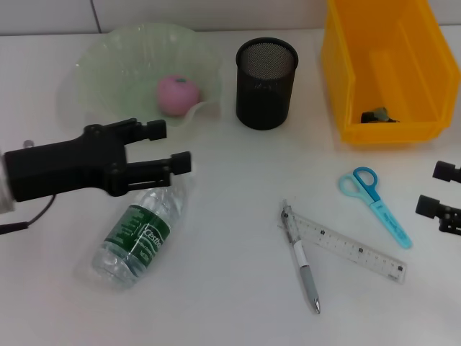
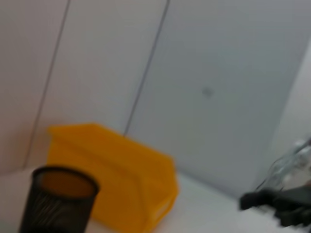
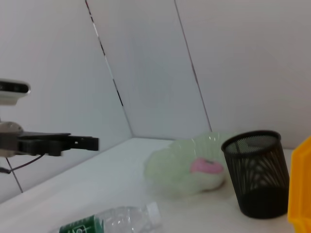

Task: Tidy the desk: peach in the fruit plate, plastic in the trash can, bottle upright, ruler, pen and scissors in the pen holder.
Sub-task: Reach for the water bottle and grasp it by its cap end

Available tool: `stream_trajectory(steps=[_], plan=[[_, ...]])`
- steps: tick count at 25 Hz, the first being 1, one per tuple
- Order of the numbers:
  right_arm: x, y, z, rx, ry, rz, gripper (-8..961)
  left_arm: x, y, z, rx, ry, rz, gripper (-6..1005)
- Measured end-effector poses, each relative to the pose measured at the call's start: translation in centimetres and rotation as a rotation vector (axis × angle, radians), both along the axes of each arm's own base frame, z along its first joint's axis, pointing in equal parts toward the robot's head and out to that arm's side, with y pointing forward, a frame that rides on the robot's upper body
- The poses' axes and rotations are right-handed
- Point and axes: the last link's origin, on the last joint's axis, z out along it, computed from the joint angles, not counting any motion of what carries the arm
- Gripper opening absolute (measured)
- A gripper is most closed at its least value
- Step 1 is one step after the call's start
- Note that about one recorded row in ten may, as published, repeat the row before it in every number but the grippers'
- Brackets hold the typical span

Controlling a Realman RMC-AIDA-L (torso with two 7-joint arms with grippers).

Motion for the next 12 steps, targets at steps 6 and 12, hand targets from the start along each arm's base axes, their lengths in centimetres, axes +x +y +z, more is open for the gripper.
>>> stream_trajectory(steps=[6, 12], plan=[[0.4, 0.0, -0.6, -0.031, -0.035, -0.011, 836, 3.4, 1.2, -2.1, 0.03, 0.297, 0.144, 847], [-0.1, 0.6, -0.9, -0.048, -0.04, 0.004, 835, 5.1, 2.3, -5.0, -0.02, 0.496, 0.269, 848]])
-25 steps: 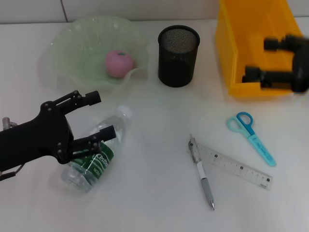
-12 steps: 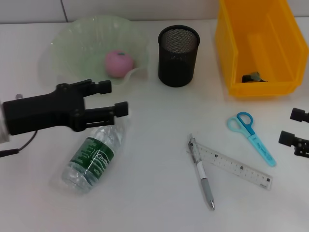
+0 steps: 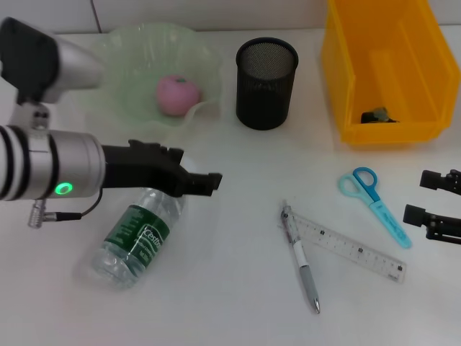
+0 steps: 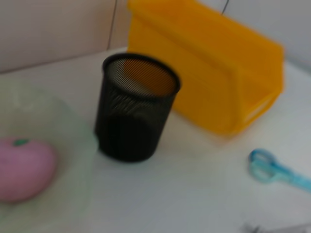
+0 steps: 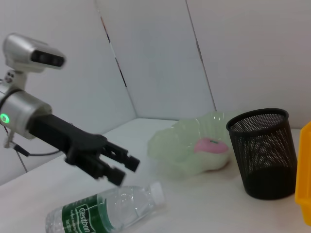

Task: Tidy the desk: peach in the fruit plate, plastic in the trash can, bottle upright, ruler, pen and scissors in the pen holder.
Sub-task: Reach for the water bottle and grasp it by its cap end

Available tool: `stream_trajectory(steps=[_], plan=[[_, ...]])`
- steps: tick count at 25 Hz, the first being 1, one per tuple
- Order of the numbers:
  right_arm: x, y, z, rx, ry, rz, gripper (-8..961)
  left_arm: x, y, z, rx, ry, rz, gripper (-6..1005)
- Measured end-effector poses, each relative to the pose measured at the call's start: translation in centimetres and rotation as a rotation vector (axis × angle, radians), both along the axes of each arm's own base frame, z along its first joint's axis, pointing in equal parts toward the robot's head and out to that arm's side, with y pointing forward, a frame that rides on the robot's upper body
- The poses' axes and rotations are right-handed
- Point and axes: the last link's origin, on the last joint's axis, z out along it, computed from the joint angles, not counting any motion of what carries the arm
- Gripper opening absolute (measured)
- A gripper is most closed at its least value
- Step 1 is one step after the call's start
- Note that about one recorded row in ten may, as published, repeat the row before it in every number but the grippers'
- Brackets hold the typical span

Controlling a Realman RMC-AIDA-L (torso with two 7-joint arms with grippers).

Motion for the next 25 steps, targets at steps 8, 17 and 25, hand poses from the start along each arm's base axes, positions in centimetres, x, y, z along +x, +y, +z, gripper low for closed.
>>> stream_trajectory(steps=[8, 17, 25], plan=[[-0.2, 0.3, -0.1, -0.008, 0.007, 0.0, 834, 0.4, 1.3, -1.7, 0.053, 0.163, 0.038, 847], [-0.4, 0.5, -0.5, -0.023, 0.007, 0.003, 833, -0.4, 2.4, -2.6, 0.051, 0.194, 0.055, 843], [-0.2, 0.5, -0.6, -0.03, 0.0, -0.016, 833, -1.2, 2.9, -3.3, 0.044, 0.21, 0.072, 839]])
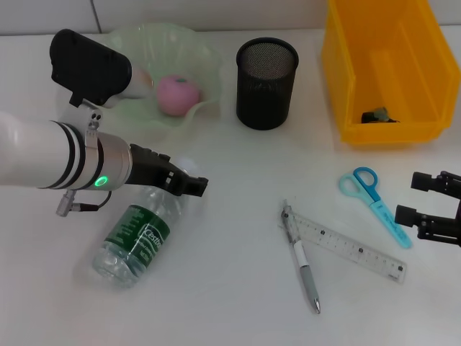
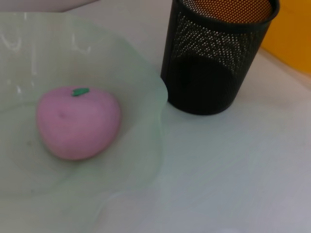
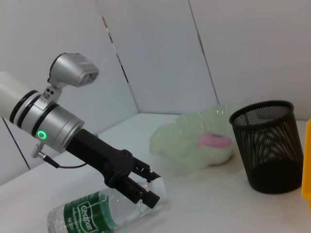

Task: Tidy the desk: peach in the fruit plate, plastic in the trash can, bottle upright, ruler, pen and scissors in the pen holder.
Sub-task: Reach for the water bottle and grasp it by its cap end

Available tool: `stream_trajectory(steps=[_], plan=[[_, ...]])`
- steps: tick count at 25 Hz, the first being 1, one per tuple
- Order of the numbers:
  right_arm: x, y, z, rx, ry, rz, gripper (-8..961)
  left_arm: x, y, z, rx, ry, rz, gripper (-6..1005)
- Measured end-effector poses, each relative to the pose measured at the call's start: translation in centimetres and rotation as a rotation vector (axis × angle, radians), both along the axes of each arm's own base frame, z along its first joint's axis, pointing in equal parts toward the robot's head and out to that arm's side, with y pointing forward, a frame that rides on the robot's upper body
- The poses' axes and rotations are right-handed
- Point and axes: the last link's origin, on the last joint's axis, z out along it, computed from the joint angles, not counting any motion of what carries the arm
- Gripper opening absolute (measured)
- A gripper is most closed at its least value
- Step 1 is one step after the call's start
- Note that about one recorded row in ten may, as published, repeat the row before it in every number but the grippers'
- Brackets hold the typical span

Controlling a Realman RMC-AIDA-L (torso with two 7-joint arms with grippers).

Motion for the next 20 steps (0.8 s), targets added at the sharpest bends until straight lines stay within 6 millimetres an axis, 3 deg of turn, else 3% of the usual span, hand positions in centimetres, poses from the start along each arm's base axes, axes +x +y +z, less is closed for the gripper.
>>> stream_trajectory(steps=[12, 20], plan=[[-0.21, 0.4, -0.38, -0.015, -0.004, -0.005, 832, -0.55, 0.28, -0.3, -0.014, 0.02, 0.003, 815], [-0.25, 0.43, -0.43, -0.014, -0.001, -0.007, 831, 0.02, 0.24, -0.1, -0.021, 0.046, -0.043, 540]])
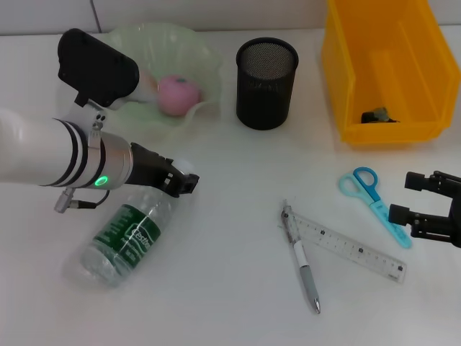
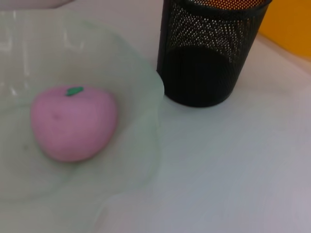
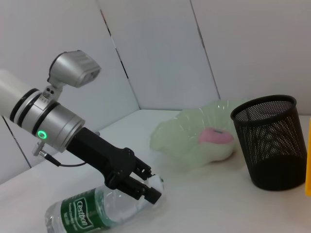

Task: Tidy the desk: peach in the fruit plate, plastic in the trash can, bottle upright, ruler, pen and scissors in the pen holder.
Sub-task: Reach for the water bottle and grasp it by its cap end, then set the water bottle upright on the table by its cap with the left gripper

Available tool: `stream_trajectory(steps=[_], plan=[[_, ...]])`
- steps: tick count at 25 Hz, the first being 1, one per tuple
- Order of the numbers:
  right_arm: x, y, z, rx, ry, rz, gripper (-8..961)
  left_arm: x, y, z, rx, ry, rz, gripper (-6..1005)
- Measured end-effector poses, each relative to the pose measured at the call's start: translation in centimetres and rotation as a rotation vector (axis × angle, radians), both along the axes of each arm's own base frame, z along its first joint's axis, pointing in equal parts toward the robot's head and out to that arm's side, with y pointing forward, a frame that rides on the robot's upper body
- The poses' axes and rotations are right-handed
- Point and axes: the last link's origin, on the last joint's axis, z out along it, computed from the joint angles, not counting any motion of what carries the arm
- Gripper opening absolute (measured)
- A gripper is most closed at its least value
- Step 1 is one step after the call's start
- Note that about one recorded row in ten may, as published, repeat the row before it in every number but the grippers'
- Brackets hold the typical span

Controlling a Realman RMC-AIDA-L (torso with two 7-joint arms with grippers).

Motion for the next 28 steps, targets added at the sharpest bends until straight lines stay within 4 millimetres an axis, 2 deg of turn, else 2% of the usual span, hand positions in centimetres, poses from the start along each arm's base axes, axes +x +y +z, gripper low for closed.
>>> stream_trajectory(steps=[4, 13, 19, 28], plan=[[0.0, 0.0, 0.0, 0.0, 0.002, -0.001, 830, 1.0, -0.3, 0.7, -0.003, 0.0, -0.041, 457], [0.0, 0.0, -0.1, -0.004, 0.007, -0.008, 830, 2.5, -1.7, 4.7, -0.027, -0.049, -0.189, 456], [-0.1, 0.1, -0.1, -0.004, 0.007, -0.006, 829, 2.0, -1.8, 7.8, 0.017, -0.126, -0.225, 452], [-0.3, 0.4, 0.0, -0.005, 0.008, 0.001, 828, 1.7, -1.8, 9.4, 0.053, -0.142, -0.243, 446]])
